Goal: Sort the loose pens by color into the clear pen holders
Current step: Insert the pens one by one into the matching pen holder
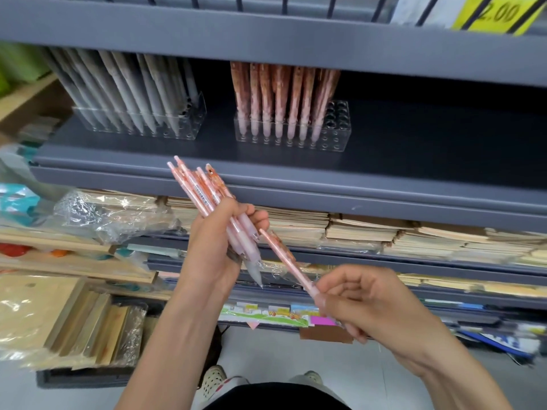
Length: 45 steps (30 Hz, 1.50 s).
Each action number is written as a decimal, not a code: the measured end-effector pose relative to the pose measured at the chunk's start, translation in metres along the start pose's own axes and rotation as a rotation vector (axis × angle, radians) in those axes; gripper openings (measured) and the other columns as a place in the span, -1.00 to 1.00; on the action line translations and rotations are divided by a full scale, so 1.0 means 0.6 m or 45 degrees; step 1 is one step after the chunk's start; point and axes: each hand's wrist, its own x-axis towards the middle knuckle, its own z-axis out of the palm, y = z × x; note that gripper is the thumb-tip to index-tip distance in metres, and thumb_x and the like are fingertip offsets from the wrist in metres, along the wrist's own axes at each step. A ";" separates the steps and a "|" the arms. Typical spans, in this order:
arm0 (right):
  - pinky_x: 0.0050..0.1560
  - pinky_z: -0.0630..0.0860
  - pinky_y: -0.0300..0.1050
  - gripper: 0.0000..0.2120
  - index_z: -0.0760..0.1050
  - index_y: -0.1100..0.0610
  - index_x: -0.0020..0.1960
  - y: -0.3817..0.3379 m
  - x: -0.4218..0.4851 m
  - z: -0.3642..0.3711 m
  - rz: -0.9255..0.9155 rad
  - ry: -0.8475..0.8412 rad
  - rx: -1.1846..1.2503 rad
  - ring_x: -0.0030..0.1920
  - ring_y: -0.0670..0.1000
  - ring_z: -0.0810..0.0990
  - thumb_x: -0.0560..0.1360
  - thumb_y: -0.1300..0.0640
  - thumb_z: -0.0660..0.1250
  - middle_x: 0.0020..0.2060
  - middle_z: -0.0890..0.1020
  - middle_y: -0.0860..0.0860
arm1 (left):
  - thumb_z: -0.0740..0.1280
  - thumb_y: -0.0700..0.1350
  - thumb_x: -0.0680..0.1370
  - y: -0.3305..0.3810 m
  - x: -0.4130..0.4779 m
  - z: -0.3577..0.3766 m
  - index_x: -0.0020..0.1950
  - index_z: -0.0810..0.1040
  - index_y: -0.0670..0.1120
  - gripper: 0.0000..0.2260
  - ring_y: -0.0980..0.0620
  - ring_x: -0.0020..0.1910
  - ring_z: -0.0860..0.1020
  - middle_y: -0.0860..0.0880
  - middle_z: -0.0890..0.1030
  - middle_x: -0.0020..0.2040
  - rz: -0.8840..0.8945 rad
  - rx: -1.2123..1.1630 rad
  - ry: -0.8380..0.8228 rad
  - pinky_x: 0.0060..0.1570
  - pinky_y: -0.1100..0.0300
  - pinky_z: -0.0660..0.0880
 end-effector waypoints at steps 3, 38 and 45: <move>-0.52 0.36 -0.24 -0.96 0.66 0.07 -0.16 0.000 0.000 -0.022 -0.084 -0.041 -0.049 -0.51 -0.04 0.43 0.42 0.14 0.52 -0.37 0.61 0.04 | 0.28 -0.32 0.52 -0.004 -0.002 0.002 -0.07 0.54 -0.27 -0.94 -0.03 -0.24 0.70 -0.16 0.69 -0.26 0.001 0.014 -0.015 -0.23 0.22 0.62; -0.05 0.54 -0.12 -0.88 0.61 0.16 -0.20 -0.189 0.327 -0.142 -0.826 1.012 -0.390 -0.16 -0.05 0.64 0.40 0.24 0.29 -0.22 0.71 0.05 | 0.41 -0.26 0.32 -0.004 -0.027 -0.047 -0.11 0.60 -0.19 -0.84 -0.02 -0.44 0.58 -0.21 0.69 -0.20 0.080 0.184 -0.174 -0.44 0.18 0.55; 0.07 0.48 -0.29 -0.85 0.65 0.02 -0.04 -0.197 0.321 -0.136 -0.593 0.920 -0.548 0.04 -0.08 0.63 0.41 0.12 0.37 -0.03 0.70 -0.06 | 0.42 -0.24 0.32 -0.002 -0.025 -0.054 -0.31 0.73 0.00 -0.84 0.00 -0.43 0.60 -0.16 0.68 -0.25 0.076 0.231 -0.201 -0.41 0.18 0.56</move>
